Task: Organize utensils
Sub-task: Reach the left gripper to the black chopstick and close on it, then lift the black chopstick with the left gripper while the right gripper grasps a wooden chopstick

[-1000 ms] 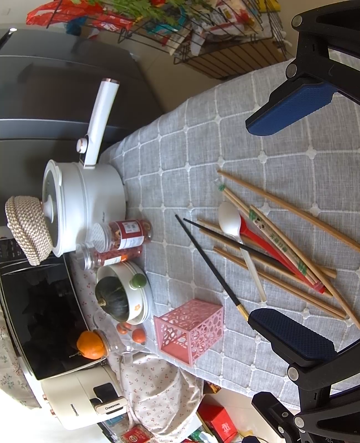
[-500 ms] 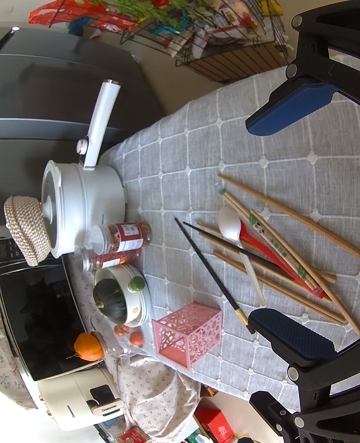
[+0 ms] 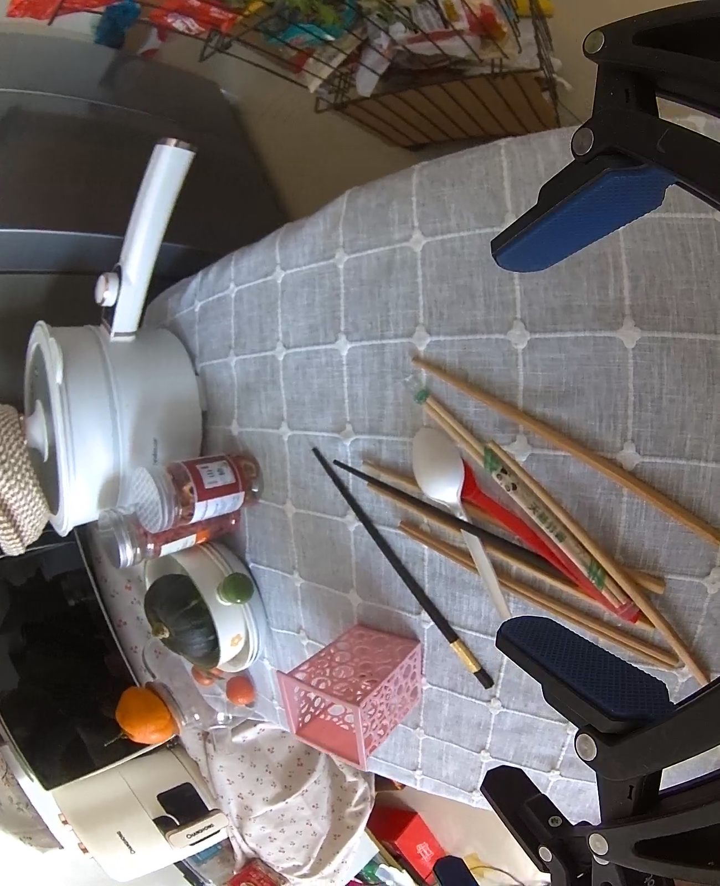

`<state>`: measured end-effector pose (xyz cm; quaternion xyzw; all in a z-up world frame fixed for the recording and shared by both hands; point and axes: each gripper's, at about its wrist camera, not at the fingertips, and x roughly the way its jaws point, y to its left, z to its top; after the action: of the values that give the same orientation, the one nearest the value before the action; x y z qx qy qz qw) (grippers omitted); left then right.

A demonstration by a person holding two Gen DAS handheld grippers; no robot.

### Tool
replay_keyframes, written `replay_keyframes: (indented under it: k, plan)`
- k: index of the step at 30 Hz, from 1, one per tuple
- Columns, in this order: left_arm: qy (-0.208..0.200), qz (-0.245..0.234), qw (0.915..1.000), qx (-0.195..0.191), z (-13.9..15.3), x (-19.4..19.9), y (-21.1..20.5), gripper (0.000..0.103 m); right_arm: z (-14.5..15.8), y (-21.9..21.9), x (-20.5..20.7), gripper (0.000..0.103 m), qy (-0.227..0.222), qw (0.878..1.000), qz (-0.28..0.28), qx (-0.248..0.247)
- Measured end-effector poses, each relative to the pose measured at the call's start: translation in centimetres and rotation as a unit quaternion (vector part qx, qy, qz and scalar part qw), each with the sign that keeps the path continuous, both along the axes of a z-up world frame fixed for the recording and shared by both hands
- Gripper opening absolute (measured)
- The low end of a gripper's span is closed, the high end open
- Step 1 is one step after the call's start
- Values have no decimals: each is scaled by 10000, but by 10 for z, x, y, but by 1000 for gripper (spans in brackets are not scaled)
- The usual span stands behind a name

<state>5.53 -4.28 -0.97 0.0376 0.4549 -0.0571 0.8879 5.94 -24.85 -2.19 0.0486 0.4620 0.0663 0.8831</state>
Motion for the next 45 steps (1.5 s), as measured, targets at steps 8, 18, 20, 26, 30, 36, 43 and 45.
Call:
replay_keyframes:
  k: [8,18,20,26,30,36,43,45]
  plan:
    - [836,-534,9951,20,-34,75,-44,58,-20,-23,25,79,432,9986,-55,310]
    - [1390,-603,9874,464,-99,165,-79,24,-54,-46,52,61,1021,9933,-166,518]
    - [1371,-611,9877,439,-107,177,-82,23,-58,-49,56,61,1099,9922,-190,552]
    - [1521,-703,9846,504,-135,201,-94,22,-64,-53,64,61,1211,9906,-259,576]
    - [1451,-616,9866,411,-136,205,-94,22,-67,-53,67,61,1242,9904,-253,547]
    - [1395,-552,9874,506,-130,192,-88,7,-68,-51,68,61,1261,9905,-253,496]
    - [932,-659,9933,186,-84,149,-72,5,-70,-47,65,61,1260,9911,-196,381]
    - [734,-692,9949,69,-65,130,-63,5,-69,-44,65,61,1247,9913,-176,370]
